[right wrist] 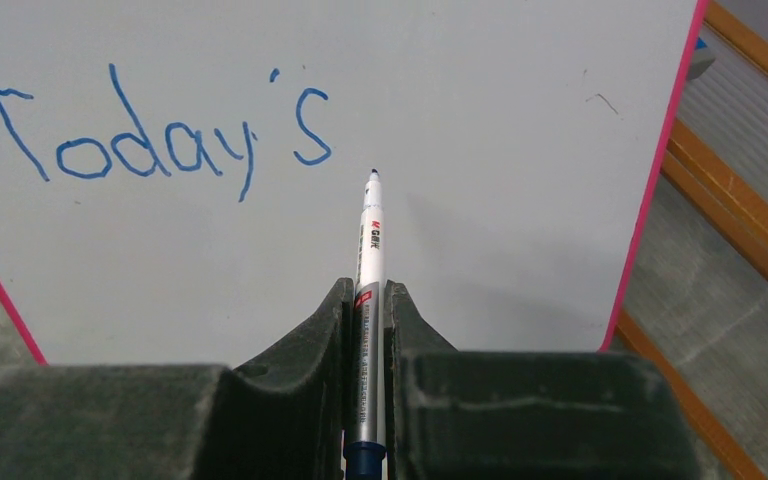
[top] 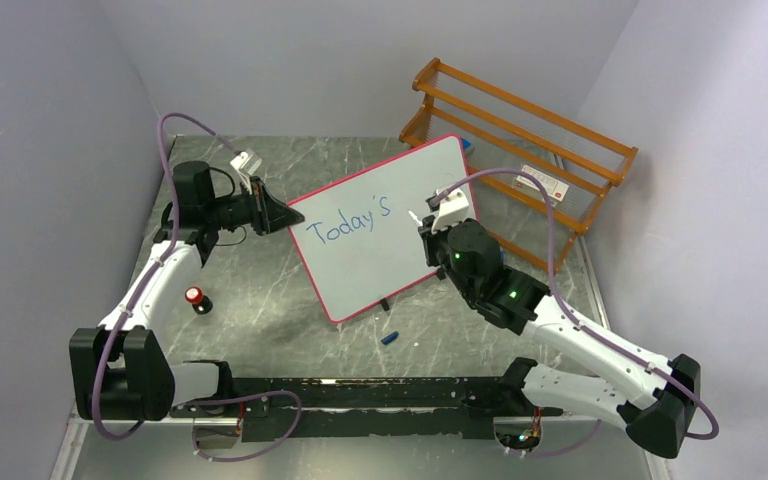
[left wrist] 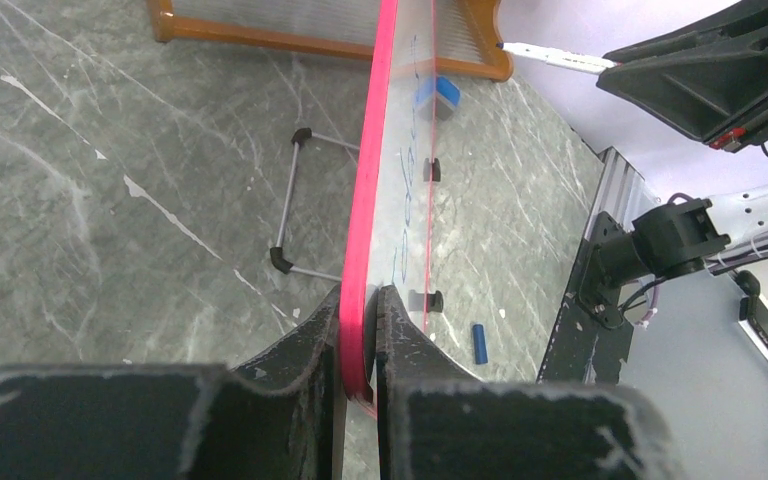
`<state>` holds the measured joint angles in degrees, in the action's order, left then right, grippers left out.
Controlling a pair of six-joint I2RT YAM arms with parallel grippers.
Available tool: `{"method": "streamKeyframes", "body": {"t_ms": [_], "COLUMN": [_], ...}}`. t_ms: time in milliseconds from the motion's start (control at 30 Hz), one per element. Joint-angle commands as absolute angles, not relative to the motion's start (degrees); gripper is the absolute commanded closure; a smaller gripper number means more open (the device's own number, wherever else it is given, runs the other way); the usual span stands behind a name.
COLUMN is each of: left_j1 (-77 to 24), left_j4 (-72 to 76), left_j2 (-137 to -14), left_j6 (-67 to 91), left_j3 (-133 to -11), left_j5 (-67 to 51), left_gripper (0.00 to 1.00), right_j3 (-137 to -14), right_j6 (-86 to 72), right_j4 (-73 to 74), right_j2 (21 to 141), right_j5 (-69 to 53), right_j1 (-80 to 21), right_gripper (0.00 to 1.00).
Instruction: Write a sentence on the whiteboard
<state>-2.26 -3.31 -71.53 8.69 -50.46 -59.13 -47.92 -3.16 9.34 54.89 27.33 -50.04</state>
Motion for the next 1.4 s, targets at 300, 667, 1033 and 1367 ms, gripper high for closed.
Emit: {"method": "streamKeyframes", "body": {"t_ms": [300,667,1033,1367], "left_j1": [-0.77,-0.79,-0.79,-0.78], "left_j4": [-10.66,-10.02,-9.93,-9.54], "left_j2": [-73.92,-73.19,-73.02,-73.01], "left_j6": [0.7,0.7,0.7,0.96], "left_j3": [-50.71,-50.06,-49.83,-49.68], "left_j5": [-57.52,-57.19,-57.02,-57.05], "left_gripper": [0.95,0.95,0.95,0.95], "right_j3": [-47.33,-49.27,-49.02,-49.85], "right_j6": [-3.24,-0.44,-0.44,-0.44], "right_j4": [6.06,1.19,-2.49,-3.13], "right_j2": [57.0,61.48,62.84,64.48], "right_j5": [23.9,23.29,24.34,23.42], "right_j1": [-42.07,-41.32,-39.93,-38.66], "right_gripper": [1.0,1.0,1.0,1.0]}}
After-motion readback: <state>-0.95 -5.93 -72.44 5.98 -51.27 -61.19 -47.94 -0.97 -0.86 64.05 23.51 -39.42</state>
